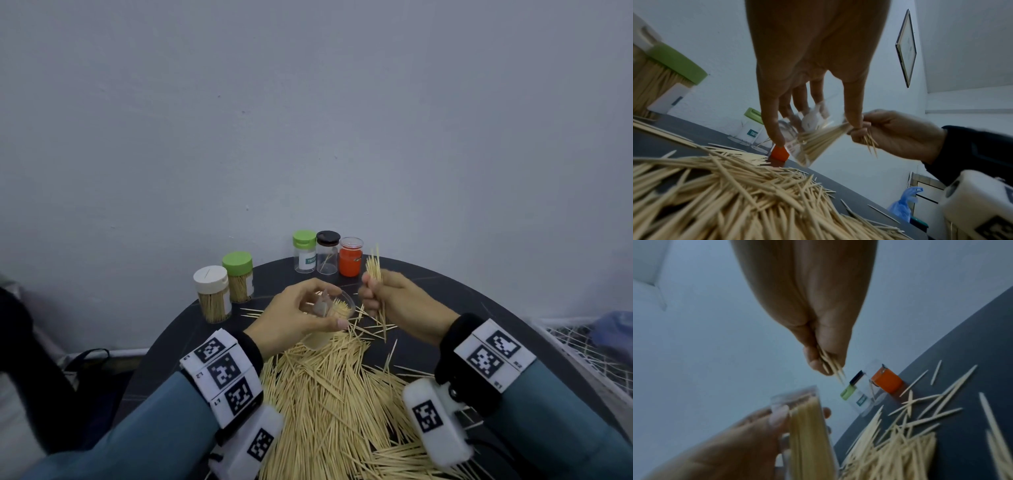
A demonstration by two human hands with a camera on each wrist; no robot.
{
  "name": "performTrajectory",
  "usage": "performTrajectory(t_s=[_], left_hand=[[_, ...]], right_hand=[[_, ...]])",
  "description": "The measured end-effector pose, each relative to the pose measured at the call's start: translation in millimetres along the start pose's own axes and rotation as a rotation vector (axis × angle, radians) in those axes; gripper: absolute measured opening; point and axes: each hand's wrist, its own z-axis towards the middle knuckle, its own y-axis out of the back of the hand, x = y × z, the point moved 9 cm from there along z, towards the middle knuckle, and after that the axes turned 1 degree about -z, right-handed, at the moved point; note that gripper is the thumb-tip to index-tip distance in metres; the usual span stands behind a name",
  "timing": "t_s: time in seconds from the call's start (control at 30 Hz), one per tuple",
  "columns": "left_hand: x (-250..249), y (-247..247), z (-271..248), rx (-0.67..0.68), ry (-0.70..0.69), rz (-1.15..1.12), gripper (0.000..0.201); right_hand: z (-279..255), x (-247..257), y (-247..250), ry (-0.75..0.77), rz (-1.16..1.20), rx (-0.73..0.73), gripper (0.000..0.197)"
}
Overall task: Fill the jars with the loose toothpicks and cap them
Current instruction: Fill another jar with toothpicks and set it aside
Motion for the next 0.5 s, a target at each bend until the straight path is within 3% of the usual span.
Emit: performTrajectory(t_s=[0.27, 0.5], left_hand=[[-0.1, -16.4, -4.9, 0.123, 0.057, -0.030, 0.050], [-6.4, -24.1, -7.7, 0.143, 0.038, -0.057, 0.044]], right_hand=[[-10.9, 49.8, -1.5, 0.330, 0.261, -0.138, 0.029], [-14.4, 30.8, -14.3, 0.343, 0.244, -0.149, 0.024]])
